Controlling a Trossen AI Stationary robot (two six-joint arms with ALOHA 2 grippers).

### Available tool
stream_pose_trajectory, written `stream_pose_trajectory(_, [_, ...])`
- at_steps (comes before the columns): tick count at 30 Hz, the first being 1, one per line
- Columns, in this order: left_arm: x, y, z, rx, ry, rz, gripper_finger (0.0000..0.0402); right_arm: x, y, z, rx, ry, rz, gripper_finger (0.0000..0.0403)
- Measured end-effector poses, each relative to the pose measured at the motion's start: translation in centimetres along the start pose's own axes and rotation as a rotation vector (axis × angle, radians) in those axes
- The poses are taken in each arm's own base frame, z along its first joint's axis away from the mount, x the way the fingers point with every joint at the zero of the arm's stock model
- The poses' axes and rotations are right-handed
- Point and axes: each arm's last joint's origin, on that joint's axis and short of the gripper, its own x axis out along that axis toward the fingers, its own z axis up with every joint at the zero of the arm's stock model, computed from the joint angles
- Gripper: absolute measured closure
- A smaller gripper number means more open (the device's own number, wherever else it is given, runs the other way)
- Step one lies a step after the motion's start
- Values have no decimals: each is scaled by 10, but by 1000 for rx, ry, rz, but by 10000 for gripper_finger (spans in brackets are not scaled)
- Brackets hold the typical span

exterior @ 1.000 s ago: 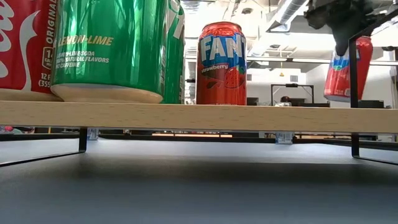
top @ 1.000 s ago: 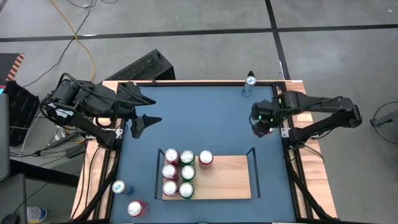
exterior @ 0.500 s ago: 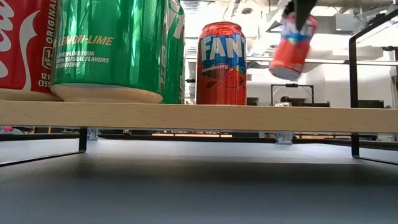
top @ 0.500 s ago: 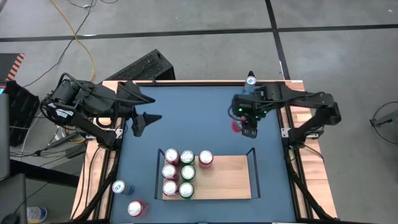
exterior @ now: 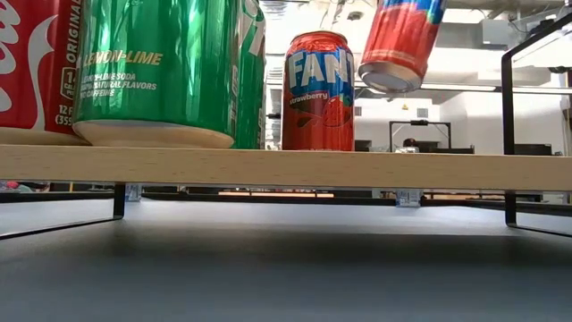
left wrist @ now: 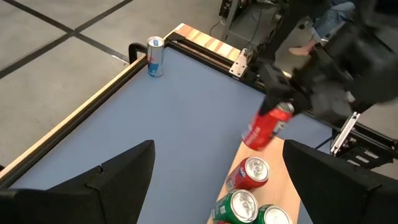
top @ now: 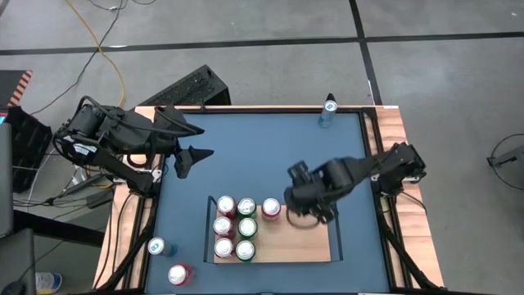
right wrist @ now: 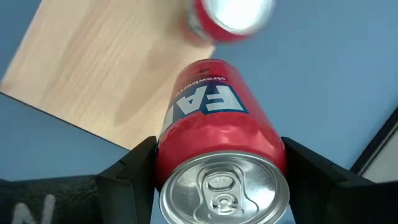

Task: Place canned beverage on shelf
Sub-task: Put the right orange soda can on the shelf aligned with the other orange soda can

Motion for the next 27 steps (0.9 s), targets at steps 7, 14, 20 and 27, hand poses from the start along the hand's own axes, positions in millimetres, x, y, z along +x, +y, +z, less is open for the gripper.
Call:
stream_pose_trajectory(7, [0,0,0,-5,6,-10,62,-1,36,14,-90,-9,17,145])
stream_pose_trajectory(14, [0,0,0,-6,5,-8,62,-6,58,18,-136,-47,94,145])
stream_pose_trajectory(20, [0,0,0,-5,7,-5,62,26,76,40,-265,13,171,145])
stream_pose_trajectory(27, [0,0,0,-1,6,-4,62,51,77,61,-402,64,190,145])
